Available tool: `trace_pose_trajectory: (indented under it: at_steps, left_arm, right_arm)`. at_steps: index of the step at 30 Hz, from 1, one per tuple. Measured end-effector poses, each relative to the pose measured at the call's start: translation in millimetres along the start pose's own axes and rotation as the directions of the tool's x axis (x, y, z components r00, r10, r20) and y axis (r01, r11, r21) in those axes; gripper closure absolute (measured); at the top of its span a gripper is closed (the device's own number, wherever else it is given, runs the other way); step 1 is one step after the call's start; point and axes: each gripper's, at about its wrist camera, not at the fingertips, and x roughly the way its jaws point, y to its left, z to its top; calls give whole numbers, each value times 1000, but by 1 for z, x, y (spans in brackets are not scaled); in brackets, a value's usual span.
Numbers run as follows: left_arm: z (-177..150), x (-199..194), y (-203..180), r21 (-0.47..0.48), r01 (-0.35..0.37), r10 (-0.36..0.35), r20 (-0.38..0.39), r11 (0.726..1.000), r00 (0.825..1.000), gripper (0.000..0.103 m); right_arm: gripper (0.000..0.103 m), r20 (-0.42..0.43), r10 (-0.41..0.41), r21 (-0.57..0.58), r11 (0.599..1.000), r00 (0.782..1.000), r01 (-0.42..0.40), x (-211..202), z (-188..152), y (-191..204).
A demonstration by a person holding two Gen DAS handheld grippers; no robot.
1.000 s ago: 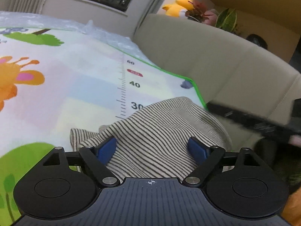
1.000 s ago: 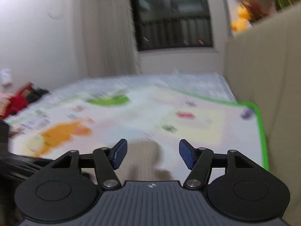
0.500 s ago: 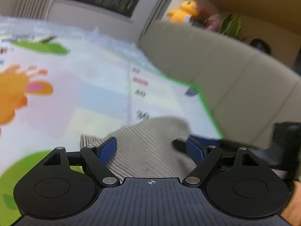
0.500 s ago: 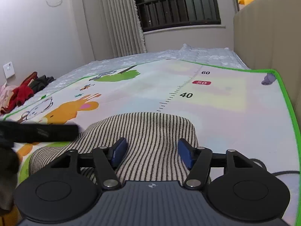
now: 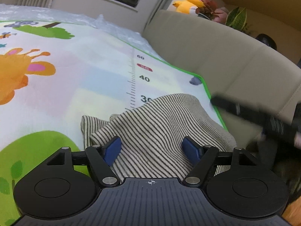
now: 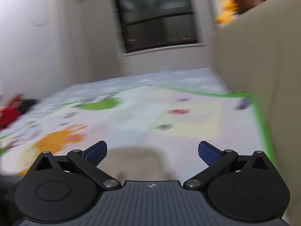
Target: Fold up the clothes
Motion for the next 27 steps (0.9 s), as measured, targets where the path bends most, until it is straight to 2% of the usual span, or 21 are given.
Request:
trace_pose_trajectory:
  at_steps: [1, 3, 4, 5, 9, 12, 15, 18, 20, 21, 24, 27]
  left_arm:
    - [0, -1, 1, 0, 2, -2, 2, 1000, 1000, 23]
    - [-1, -1, 1, 1, 4, -4, 4, 1000, 1000, 22]
    - [-2, -1, 1, 6, 3, -4, 3, 1000, 1000, 22]
    - [-2, 0, 0, 14, 2, -2, 2, 1000, 1000, 22]
    - [0, 5, -5, 53, -16, 16, 2, 998, 1000, 20]
    - [0, 5, -4, 49, -14, 14, 1, 999, 1000, 19]
    - [-1, 4, -1, 37, -12, 12, 4, 999, 1000, 18]
    - [-1, 4, 0, 30, -10, 10, 7, 999, 1000, 18]
    - [-2, 4, 0, 29, -11, 10, 11, 1000, 1000, 18]
    - [-3, 4, 1, 29, -12, 12, 11, 1000, 1000, 18]
    - [-5, 5, -2, 48, -30, 30, 8, 998, 1000, 18]
    - [-7, 4, -4, 61, -47, 46, 10, 997, 999, 18]
  right_arm:
    - [0, -9, -59, 7, 998, 998, 59, 7, 6, -2]
    - [0, -141, -79, 12, 997, 987, 82, 36, 4, -8]
    - [0, -219, -79, -4, 997, 973, 80, 53, -3, -9]
    - [0, -229, -78, 3, 997, 970, 81, 59, -7, -12]
    - [0, -260, -47, 70, 995, 965, 67, 71, -16, -25]
    - [0, -234, -9, 114, 993, 972, 37, 58, -13, -32]
    - [0, -160, 1, 111, 994, 987, 17, 24, -7, -31]
    - [0, -88, 97, 83, 992, 991, -90, -22, -10, -20]
    - [0, -131, 102, 39, 995, 986, -97, -33, -20, -10]
    - [0, -174, 67, 8, 998, 982, -67, -29, -26, -6]
    - [0, -219, 37, 29, 999, 975, -31, -14, -48, -9]
    - [0, -234, 55, 95, 995, 971, -33, -6, -49, -14]
